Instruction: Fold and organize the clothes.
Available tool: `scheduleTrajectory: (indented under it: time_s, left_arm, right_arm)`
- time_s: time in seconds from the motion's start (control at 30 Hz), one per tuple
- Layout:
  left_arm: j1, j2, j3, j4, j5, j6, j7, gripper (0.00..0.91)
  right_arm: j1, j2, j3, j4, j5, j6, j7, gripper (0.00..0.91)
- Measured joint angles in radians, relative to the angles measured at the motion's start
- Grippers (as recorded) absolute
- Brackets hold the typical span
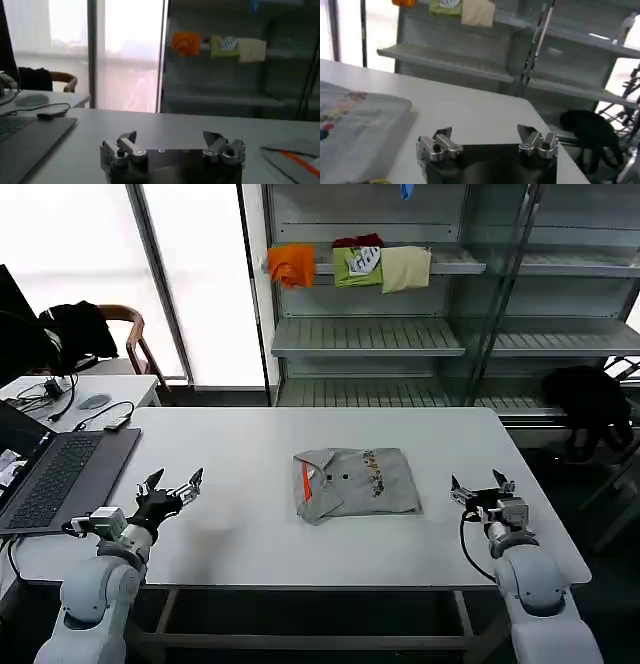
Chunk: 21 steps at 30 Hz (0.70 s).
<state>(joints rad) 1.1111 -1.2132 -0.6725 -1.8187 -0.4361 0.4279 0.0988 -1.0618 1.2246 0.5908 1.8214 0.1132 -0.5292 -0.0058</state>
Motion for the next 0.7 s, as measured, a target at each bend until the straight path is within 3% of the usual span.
scheduleTrajectory:
  time_s: [0.7]
  left_arm:
    - [0.021, -0.042, 0.023, -0.030, -0.024, -0.072, 0.000, 0.907]
  right_arm:
    - [-0.036, -0.074, 0.078, -0.032, 0.062, 0.094, -0.047, 0.907]
